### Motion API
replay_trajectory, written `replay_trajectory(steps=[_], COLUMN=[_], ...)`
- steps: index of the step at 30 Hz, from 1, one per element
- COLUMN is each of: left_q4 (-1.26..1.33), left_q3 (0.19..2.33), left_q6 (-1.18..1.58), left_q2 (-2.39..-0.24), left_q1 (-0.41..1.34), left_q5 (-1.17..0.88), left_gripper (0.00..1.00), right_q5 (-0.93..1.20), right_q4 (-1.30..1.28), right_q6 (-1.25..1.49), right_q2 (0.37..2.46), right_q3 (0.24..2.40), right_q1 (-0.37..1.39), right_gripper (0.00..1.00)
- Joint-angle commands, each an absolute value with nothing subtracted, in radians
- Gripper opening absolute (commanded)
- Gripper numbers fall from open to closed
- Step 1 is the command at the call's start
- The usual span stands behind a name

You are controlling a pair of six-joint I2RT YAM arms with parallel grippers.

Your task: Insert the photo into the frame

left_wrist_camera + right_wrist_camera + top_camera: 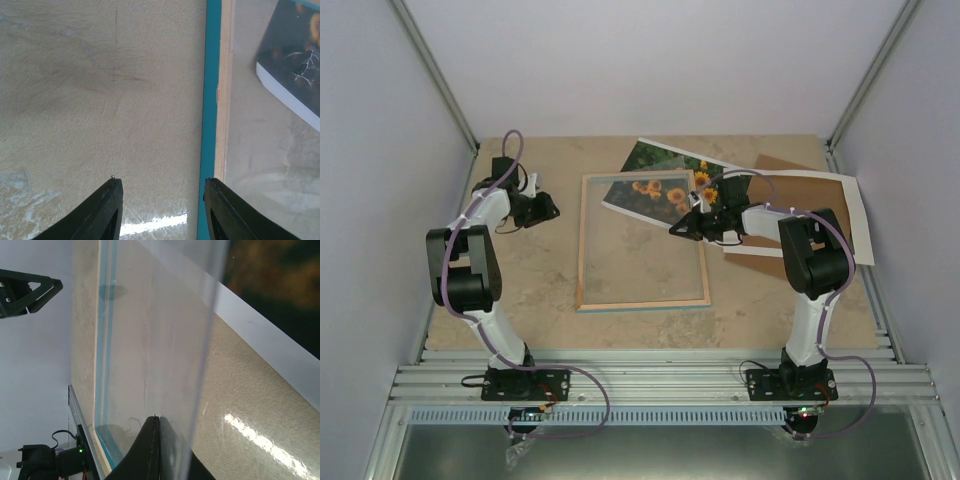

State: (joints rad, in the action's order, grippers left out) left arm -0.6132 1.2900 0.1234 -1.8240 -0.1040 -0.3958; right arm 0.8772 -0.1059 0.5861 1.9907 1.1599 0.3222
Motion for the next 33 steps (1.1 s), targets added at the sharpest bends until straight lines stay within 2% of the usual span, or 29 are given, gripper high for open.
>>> replay_trajectory(steps=[1,21,33], left_q4=[-0.603,-0.605,-0.603], left_q3=[1.291,1.294,1.287], left_q6=[0.109,0.111,0.110], left_q2=[-1.826,-1.835,-1.848], left_q1=[-0.109,-0.109,-0.109], left_q5=[-0.402,-0.394,-0.424], left_gripper=[0.47,0.47,0.47], right_q5=[0.856,0.813,0.858], right_q4=[-0.137,-0.149,-0.085], right_q6=[0.562,0.554,0.574], right_q2=[1.987,1.967,1.972], right_q3=[1.159,1.136,1.138], right_q1=[0.321,0.318,0.333], right_gripper=[0.01,0.00,0.01])
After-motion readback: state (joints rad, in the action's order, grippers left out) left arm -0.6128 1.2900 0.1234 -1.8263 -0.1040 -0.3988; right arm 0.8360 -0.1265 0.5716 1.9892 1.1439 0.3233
